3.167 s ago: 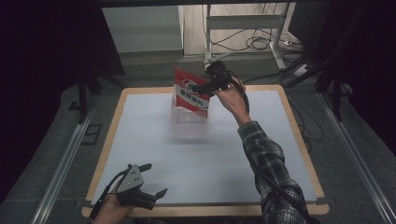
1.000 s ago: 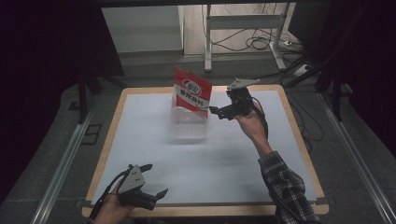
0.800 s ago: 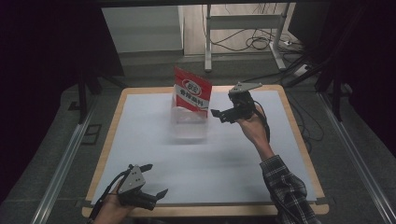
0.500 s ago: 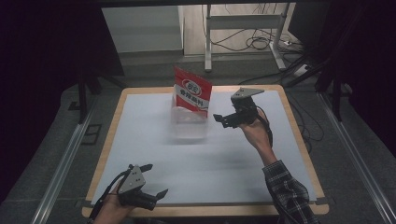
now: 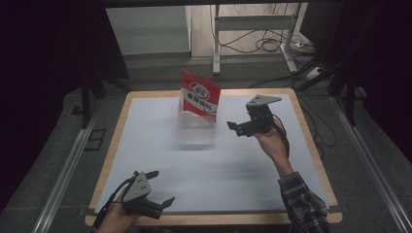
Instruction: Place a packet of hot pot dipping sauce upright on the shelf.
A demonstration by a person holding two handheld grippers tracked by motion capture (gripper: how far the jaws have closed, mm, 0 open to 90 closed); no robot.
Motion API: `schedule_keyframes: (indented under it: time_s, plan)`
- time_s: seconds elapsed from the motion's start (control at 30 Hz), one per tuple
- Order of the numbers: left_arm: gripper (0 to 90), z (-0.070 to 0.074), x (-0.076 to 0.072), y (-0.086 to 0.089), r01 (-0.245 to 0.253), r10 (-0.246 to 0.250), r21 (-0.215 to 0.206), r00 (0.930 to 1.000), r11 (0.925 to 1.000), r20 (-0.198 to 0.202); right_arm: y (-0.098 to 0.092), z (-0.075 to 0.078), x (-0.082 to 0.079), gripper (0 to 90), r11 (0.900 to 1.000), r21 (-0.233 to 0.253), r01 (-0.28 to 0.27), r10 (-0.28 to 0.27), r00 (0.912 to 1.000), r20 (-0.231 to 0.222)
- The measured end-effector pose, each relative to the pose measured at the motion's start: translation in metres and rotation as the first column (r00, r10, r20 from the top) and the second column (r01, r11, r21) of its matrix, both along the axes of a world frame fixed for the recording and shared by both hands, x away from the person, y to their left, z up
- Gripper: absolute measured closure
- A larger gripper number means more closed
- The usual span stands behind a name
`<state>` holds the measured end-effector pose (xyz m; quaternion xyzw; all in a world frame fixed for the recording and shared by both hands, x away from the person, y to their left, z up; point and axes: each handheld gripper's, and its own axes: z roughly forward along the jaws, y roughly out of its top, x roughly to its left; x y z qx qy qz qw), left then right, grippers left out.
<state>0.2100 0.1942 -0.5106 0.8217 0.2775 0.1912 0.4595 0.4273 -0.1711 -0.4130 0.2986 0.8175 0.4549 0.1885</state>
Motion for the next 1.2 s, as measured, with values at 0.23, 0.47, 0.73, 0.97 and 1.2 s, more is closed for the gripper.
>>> schedule_keyframes:
  time_s: [0.23, 0.47, 0.73, 0.97, 1.2]
  plan:
    - [2.3, 0.0, 0.0, 0.0, 0.0, 0.0, -0.006, 1.0, 1.0, -0.001, -0.004, -0.003, -0.006, 0.0, 1.0, -0.005, 0.015, -0.015, 0.9999, -0.001]
    - [2.3, 0.0, 0.0, 0.0, 0.004, -0.004, -0.003, 1.0, 1.0, 0.0, -0.009, -0.009, -0.008, 0.0, 0.999, -0.009, 0.046, -0.046, 0.9989, -0.009]
    - [2.3, 0.0, -0.001, -0.001, 0.007, -0.007, 0.0, 1.0, 1.0, 0.0, -0.014, -0.018, -0.012, 0.0, 0.998, -0.02, 0.066, -0.066, 0.9977, -0.017]
    - [2.3, 0.0, -0.001, -0.001, 0.006, -0.006, -0.001, 1.0, 1.0, 0.0, -0.015, -0.019, -0.018, 0.1, 0.997, -0.027, 0.067, -0.068, 0.9976, -0.014]
    - [2.3, 0.0, -0.001, -0.001, 0.005, -0.005, 0.001, 1.0, 1.0, 0.0, -0.026, -0.019, -0.031, 0.1, 0.996, -0.05, 0.075, -0.075, 0.9972, -0.002]
